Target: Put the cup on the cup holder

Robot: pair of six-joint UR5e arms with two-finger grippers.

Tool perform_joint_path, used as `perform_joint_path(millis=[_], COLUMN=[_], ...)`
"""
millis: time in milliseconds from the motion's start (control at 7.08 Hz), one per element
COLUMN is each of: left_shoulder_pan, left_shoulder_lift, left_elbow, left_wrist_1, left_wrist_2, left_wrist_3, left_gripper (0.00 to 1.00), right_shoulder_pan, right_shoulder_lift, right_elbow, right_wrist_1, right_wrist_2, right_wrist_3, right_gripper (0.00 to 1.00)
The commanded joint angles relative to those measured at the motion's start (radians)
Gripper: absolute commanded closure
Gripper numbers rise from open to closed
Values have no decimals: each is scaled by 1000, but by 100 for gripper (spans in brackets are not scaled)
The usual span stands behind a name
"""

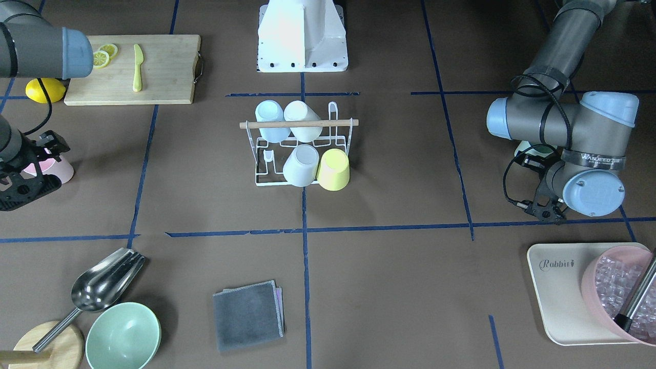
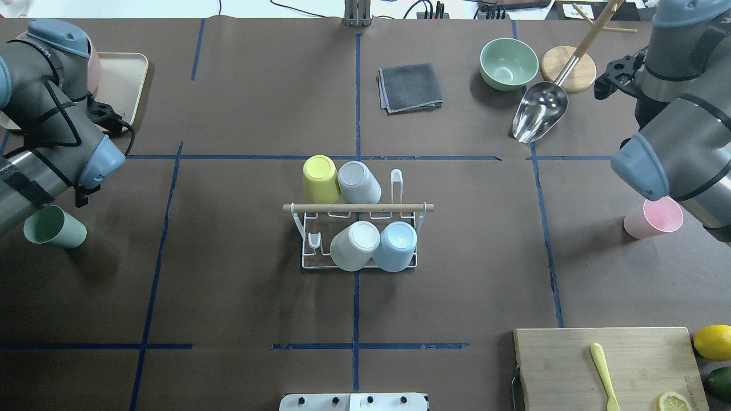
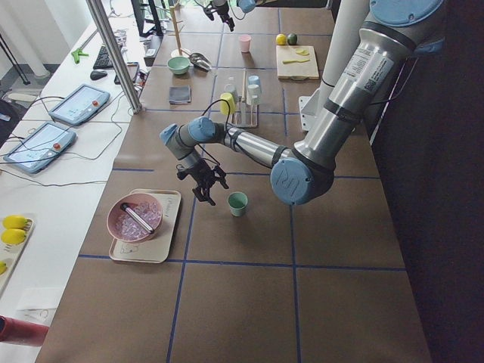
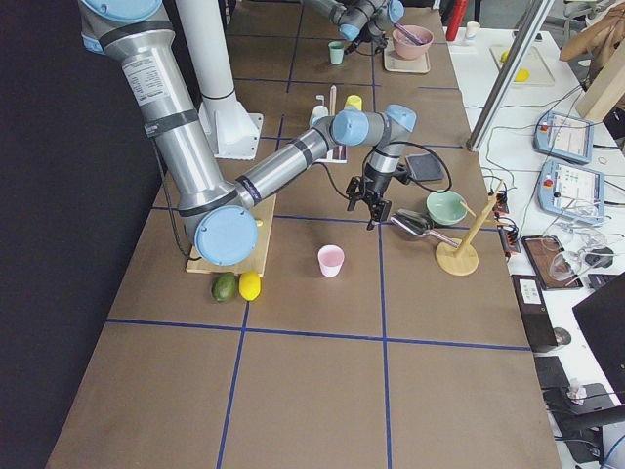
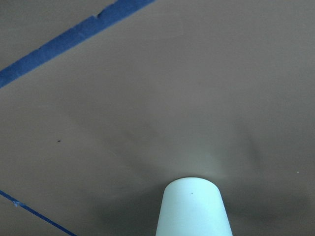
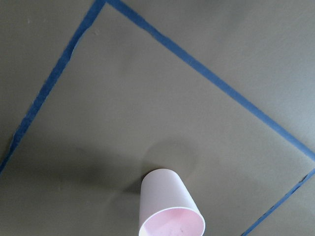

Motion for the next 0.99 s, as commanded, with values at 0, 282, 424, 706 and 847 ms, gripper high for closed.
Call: perform_joint_path(millis=[0,282,424,706,847], left_shoulder_pan=[30,36,36,41,41], left_shoulder_lift=[-2,-1,-1,2,2], left_elbow=[21,28,38,45,46], left_wrist_1=[0,6,8,29,64], left_wrist_2=[-29,-26,-22,-22,-22], left_wrist_3=[-3,3,5,6,9], left_gripper=[0,0,0,0,0], right_shoulder_pan=[-57,-104,-125,-162,-171], right_shoulder_lift=[-11,5,29,35,40], right_elbow=[-65,-113,-136,-157,-162], right_wrist_1=[-21,-1,-4,-48,-91], right_wrist_2=[-5,-53,-57,-133,-140], right_wrist_3=[-10,-79,-85,-97,-105], right_gripper=[0,0,0,0,0])
